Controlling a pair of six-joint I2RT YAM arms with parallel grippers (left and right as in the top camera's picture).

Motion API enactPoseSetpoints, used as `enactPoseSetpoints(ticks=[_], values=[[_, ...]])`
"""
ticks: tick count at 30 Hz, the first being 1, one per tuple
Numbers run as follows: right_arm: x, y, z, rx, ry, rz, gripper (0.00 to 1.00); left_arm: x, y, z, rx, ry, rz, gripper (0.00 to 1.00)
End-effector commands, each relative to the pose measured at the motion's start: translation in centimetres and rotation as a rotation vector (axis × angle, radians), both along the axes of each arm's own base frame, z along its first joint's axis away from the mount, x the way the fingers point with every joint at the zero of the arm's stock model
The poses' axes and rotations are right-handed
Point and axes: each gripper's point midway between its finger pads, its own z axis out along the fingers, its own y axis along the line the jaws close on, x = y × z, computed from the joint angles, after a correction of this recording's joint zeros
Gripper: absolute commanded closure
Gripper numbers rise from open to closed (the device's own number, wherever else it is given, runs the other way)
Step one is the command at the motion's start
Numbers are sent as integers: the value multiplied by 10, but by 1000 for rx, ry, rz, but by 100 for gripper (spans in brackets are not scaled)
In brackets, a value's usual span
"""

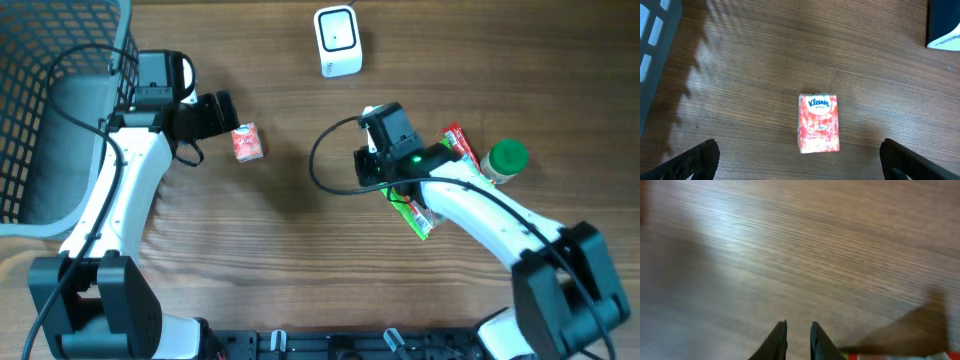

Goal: Scan the item barcode

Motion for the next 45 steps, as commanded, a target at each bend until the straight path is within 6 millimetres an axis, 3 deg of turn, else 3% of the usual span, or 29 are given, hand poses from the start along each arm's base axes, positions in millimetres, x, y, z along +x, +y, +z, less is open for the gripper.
enactPoseSetpoints(ticks=[1,4,6,10,12,16,21,28,31,35,38,39,41,45], values=[[-8,-23,-44,-119,64,-68,82,-1,-1,5,-4,-14,-14,0],[-22,-31,-64,-168,143,-64,82,-1,-1,5,-4,-14,-14,0],[-46,-44,-69,-228,242,-58,82,-1,-1,5,-4,-14,-14,0],[-86,-60,-59,-317,428,14,82,-1,-1,5,-4,-14,-14,0],[-92,-63,-47,-348,469,52,82,-1,-1,5,-4,-14,-14,0],[-70,-39,-15,-259,418,86,76,-1,-1,5,-4,-14,-14,0],[-57,13,-1,4,379,162,52,-1,-1,5,-4,-14,-14,0],[-50,24,3,49,346,189,50,15,-2,15,-10,-91,-8,0],[-50,47,16,228,350,291,51,-1,-16,5,-83,-13,-50,0],[-27,63,35,384,289,274,50,-8,-31,-16,-136,32,-67,0],[-25,64,36,389,279,272,50,-4,-40,-37,-132,54,-87,64],[-25,64,35,386,278,271,50,2,-43,-45,-131,51,-93,71],[-24,64,35,383,277,269,50,11,-47,-57,-147,50,-66,39],[-24,62,33,372,277,264,50,25,-48,-87,-129,59,-50,30]])
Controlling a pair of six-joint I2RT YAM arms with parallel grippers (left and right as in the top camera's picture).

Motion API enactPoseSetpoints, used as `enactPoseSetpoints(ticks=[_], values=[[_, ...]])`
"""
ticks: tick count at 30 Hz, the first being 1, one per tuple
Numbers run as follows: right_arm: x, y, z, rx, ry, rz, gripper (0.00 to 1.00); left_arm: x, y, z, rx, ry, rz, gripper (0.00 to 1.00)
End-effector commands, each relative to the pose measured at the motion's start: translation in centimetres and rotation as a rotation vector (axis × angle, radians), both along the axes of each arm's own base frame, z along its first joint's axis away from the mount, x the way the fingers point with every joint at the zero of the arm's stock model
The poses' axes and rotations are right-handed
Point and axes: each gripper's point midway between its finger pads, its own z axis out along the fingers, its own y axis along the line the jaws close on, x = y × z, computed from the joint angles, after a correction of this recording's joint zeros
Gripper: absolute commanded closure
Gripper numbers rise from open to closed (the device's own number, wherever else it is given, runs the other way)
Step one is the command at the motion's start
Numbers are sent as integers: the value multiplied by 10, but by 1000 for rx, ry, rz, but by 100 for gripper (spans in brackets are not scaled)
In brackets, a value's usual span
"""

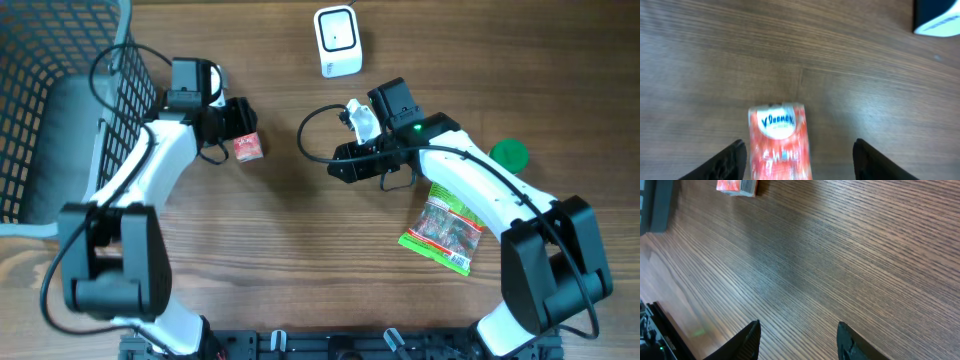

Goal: Scan the item barcode

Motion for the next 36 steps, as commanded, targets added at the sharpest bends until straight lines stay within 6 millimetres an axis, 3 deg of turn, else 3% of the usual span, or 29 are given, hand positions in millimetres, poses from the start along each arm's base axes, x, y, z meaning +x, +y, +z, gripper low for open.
enactPoseSetpoints(ticks=[1,4,8,11,16,20,23,26,30,34,36], values=[[1,5,11,28,-10,0,50,4,5,-38,38,49,39,30],[1,5,11,27,-10,1,50,6,8,-59,53,77,69,33],[1,5,11,28,-10,1,50,-13,-2,-74,43,169,64,45],[2,1,9,6,-11,-8,50,-29,-22,-76,1,230,13,47],[1,-23,-4,-110,-4,-38,50,-66,-59,-82,8,359,-17,46],[5,-46,-5,-104,44,-84,50,-100,-105,-84,31,424,-94,42],[3,-51,1,-26,64,-41,50,-118,-134,-85,47,436,-159,39],[2,-63,1,-21,77,-41,48,-127,-153,-81,59,422,-216,31],[3,-65,1,-21,80,-48,44,-112,-150,-55,38,386,-195,27],[4,-64,2,-15,74,-47,36,-85,-126,-19,-3,317,-118,12],[4,-58,3,-3,68,-33,33,-76,-110,-12,-17,299,-74,2]])
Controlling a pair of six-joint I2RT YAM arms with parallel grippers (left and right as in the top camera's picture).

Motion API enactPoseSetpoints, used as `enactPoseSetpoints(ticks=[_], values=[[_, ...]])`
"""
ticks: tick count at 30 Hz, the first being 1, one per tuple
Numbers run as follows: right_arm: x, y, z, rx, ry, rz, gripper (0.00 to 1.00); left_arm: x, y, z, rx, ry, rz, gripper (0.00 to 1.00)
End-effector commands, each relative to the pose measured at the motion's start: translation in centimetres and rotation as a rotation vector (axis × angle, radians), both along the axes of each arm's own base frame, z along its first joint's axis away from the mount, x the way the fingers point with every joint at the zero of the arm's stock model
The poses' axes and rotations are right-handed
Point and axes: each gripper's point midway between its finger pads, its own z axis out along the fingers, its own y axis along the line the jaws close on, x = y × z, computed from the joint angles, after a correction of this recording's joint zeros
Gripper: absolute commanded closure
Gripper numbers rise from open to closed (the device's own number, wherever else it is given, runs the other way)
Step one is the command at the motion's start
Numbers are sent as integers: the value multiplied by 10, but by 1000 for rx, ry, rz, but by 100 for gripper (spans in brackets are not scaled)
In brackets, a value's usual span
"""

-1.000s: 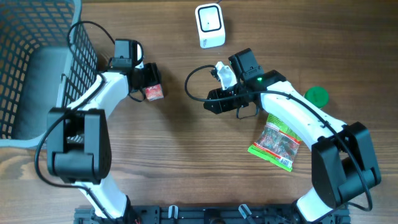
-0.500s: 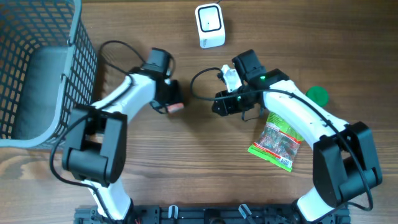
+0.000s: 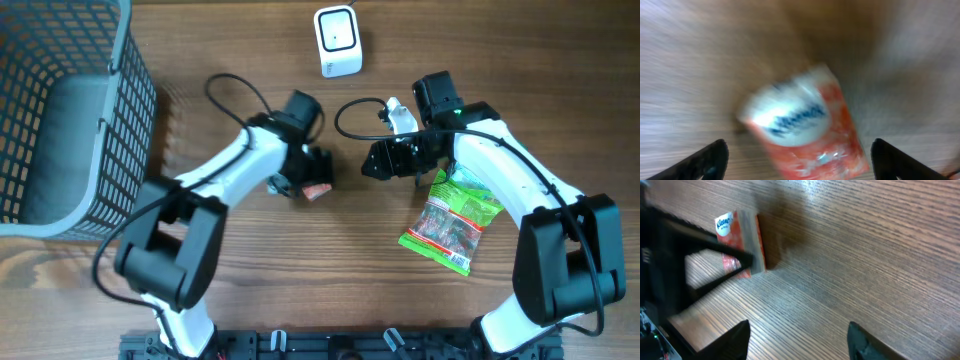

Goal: Scan the item barcode
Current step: 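Grasp red Kleenex box with right gripper and retract left arm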

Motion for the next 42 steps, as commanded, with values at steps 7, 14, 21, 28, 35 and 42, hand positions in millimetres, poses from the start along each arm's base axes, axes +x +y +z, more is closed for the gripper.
enactPoseSetpoints(ticks=[7,14,21,28,35,42], values=[[5,44,18,72,-119,101,34,47,63,38,-40,-104,179,18],[-5,81,9,50,-149,159,36,52,78,35,29,-129,185,58],[0,97,-24,-12,-188,163,40,60,106,35,69,-144,248,56],[1,108,-65,20,-110,149,47,65,134,35,93,-147,311,51],[2,109,-68,40,-82,120,63,65,146,34,130,-151,333,44],[15,106,-45,236,-42,104,58,65,146,34,130,-150,333,39]])
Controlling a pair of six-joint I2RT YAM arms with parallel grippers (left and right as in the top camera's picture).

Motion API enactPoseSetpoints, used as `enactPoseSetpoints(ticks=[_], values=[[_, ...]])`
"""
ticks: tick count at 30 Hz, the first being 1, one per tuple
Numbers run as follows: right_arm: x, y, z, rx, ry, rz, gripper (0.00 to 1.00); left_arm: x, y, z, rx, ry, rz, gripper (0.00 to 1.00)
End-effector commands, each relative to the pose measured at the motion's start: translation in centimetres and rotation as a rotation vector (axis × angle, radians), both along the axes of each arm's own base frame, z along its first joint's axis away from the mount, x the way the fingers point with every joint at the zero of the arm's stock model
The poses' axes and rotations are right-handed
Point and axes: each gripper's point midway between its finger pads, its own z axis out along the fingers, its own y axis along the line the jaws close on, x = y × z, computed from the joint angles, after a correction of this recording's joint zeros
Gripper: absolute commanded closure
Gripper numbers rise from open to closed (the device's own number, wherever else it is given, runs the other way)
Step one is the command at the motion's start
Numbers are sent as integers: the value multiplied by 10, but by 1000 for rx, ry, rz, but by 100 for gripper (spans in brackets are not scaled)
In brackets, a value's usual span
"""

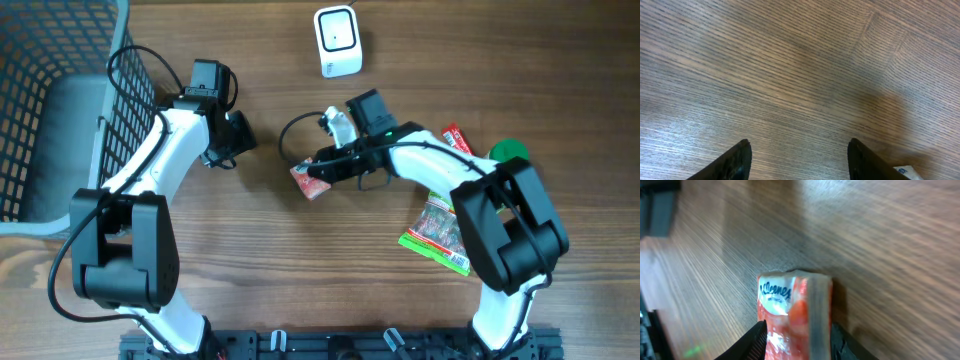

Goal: Scan the item barcode
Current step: 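Grasp red Kleenex box with right gripper and retract left arm, then lift Kleenex box with right gripper up to white scanner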

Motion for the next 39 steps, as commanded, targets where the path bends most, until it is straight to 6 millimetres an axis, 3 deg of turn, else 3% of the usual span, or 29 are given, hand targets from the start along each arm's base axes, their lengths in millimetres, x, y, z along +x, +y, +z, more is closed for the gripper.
enactPoseSetpoints(ticks=[1,8,17,25,27,29,32,33,36,39], values=[[-2,-4,-1,57,53,0,58,5,7,7,16,-25,14,38],[-9,3,-4,33,45,18,59,7,7,7,16,-30,14,37],[-9,-6,-18,-52,60,-30,69,6,7,7,16,-27,14,37],[-14,-9,-38,-75,104,-30,70,6,7,7,17,-27,14,36],[-14,-9,-37,-75,104,-30,95,6,7,7,16,-27,14,34],[-10,-8,-19,-12,89,-14,96,6,8,7,23,-28,16,27],[-11,-16,45,207,71,64,96,12,16,9,41,-51,15,19],[-12,-31,70,272,85,54,96,15,20,9,41,-62,21,15],[-26,-65,116,478,115,90,96,18,30,10,34,-70,46,0],[-39,-93,156,734,93,100,96,17,26,10,2,-68,41,0]])
